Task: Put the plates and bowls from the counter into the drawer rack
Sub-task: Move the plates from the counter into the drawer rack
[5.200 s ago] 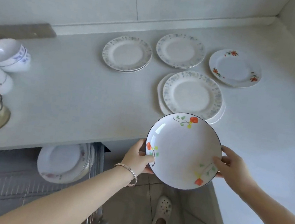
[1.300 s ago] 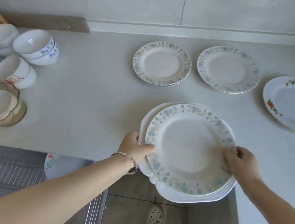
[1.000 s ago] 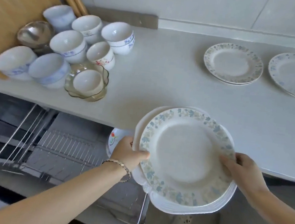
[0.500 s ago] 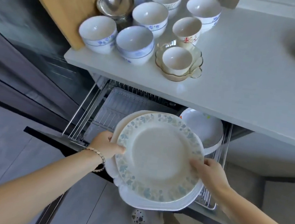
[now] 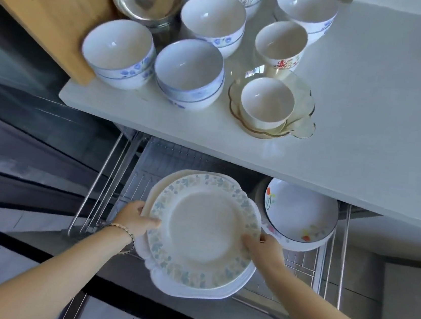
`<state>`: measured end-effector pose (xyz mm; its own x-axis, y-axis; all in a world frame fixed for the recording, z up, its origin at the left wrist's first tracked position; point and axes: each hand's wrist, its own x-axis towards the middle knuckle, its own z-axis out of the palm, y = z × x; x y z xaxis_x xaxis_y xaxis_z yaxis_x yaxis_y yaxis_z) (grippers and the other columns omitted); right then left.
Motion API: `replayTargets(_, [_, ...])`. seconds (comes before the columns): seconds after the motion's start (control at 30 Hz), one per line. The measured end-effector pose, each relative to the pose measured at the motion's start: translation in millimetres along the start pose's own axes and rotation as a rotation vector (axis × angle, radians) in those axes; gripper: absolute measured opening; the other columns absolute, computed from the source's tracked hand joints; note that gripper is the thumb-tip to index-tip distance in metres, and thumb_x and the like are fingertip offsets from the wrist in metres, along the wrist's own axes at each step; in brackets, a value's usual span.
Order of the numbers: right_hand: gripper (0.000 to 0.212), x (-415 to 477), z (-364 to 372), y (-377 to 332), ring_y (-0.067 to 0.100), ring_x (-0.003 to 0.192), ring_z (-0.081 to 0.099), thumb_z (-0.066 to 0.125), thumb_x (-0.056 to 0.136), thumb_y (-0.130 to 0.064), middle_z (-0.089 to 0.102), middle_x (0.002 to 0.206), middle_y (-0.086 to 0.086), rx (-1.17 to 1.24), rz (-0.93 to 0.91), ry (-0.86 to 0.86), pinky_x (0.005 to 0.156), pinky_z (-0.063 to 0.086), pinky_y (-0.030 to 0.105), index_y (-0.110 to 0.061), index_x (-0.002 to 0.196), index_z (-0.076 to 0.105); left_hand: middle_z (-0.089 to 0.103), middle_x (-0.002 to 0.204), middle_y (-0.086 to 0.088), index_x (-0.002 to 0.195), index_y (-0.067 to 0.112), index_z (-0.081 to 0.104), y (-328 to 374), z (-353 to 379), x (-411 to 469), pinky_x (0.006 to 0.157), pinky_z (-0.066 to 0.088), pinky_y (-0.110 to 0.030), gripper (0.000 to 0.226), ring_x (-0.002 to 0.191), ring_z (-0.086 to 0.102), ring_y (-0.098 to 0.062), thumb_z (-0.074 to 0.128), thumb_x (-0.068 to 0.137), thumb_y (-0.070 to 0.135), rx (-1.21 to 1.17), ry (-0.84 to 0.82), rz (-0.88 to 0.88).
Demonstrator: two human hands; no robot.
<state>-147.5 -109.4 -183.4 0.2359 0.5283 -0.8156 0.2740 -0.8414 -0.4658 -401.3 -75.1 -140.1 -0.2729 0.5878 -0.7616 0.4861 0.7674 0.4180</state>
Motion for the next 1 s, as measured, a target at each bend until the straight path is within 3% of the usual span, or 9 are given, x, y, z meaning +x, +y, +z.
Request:
replayTargets(0.13, [0.011,34.3,30.5,-9.0,0.020,0.064,0.051,0.055,0.084,-0.017,0.059,0.071,0.004,0.026,0.047,0.028,0.058,0.039,0.026,-0.009,0.078,0.060,0.064,0.103,-0.014,0.103,0.004,0.059,3.8,-1.9,48.7,0.060,0.046,-0.024,0.024,0.088,0.060,-0.025,0.065,0.080,0.001,0.029,-0.014,0.011])
replayTargets(0.33, [0.011,97.7,70.2,-4.7,0.021,0.067,0.052,0.054,0.085,-0.014,0.062,0.078,0.010,0.088,0.120,0.082,0.058,0.040,0.026,-0.008,0.082,0.063,0.062,0.095,-0.005,0.109,0.007,0.057,11.2,7.6,136.0,0.070,0.048,-0.027,0.029,0.087,0.058,-0.022,0.064,0.081,0.004,0.138,-0.072,0.075])
replayTargets(0.47, [0.020,134.4,90.4,1.2,0.023,0.075,0.058,0.055,0.085,-0.016,0.065,0.083,0.009,0.161,0.127,0.173,0.068,0.045,0.028,-0.006,0.099,0.065,0.061,0.099,-0.005,0.102,0.013,0.055,12.2,21.0,184.8,0.074,0.045,-0.027,0.025,0.086,0.057,-0.021,0.066,0.081,0.005,0.170,-0.076,0.132])
replayTargets(0.57, [0.026,153.5,96.2,5.0,0.023,0.078,0.058,0.057,0.085,-0.020,0.069,0.093,0.012,0.168,0.104,0.252,0.069,0.043,0.026,-0.006,0.106,0.066,0.065,0.102,-0.008,0.110,0.007,0.060,14.3,30.8,214.9,0.079,0.050,-0.030,0.032,0.093,0.063,-0.025,0.067,0.079,0.005,0.200,-0.088,0.197])
replayTargets(0.67, [0.023,166.7,97.4,10.5,0.023,0.077,0.058,0.057,0.084,-0.016,0.070,0.089,0.014,0.177,0.086,0.320,0.071,0.047,0.029,-0.003,0.099,0.068,0.065,0.100,-0.008,0.108,0.007,0.062,17.7,40.9,235.2,0.085,0.052,-0.034,0.031,0.092,0.063,-0.024,0.068,0.078,0.005,0.219,-0.108,0.263])
replayTargets(0.83, [0.017,178.3,100.9,16.3,0.026,0.078,0.061,0.059,0.083,-0.010,0.072,0.091,0.020,0.219,0.040,0.459,0.075,0.050,0.034,0.000,0.090,0.070,0.063,0.095,-0.006,0.088,0.017,0.058,21.4,54.6,252.0,0.085,0.051,-0.035,0.018,0.088,0.061,-0.021,0.069,0.079,0.006,0.213,-0.129,0.292])
replayTargets(1.0, [0.019,179.0,107.1,14.8,0.019,0.081,0.056,0.062,0.081,-0.006,0.062,0.084,0.005,0.324,0.006,0.497,0.074,0.044,0.029,-0.002,0.099,0.069,0.064,0.101,-0.009,0.113,0.007,0.059,13.5,59.7,262.3,0.083,0.048,-0.030,0.037,0.092,0.061,-0.022,0.070,0.078,0.003,0.134,-0.097,0.235])
